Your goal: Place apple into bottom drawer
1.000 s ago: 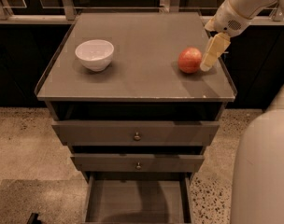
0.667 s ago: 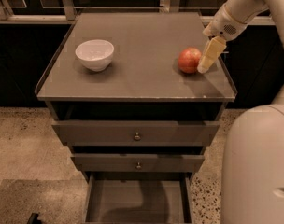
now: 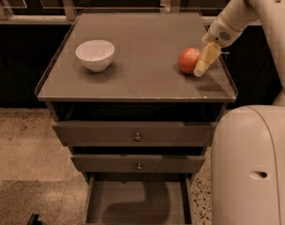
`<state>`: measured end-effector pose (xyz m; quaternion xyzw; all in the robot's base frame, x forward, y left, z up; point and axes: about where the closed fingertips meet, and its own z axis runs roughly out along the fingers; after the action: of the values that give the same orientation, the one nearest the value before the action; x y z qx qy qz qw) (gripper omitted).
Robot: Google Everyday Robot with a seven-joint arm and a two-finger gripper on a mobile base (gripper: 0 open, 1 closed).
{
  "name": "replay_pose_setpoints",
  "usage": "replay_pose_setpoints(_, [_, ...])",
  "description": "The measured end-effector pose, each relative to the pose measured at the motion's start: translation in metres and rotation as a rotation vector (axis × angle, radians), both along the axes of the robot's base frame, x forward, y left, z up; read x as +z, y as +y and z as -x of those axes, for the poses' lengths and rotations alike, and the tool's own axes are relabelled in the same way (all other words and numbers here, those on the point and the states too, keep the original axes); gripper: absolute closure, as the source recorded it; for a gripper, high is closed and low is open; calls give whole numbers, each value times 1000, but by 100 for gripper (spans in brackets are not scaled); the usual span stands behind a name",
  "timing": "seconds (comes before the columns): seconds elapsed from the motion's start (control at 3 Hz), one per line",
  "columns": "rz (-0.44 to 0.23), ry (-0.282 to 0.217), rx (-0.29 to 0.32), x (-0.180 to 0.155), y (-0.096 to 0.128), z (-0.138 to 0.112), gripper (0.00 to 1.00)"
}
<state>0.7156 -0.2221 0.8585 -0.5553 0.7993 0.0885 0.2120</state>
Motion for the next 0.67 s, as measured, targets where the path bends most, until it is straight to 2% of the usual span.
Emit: replay_pose_setpoints(0.67, [-3, 30, -22, -3, 19, -11, 0])
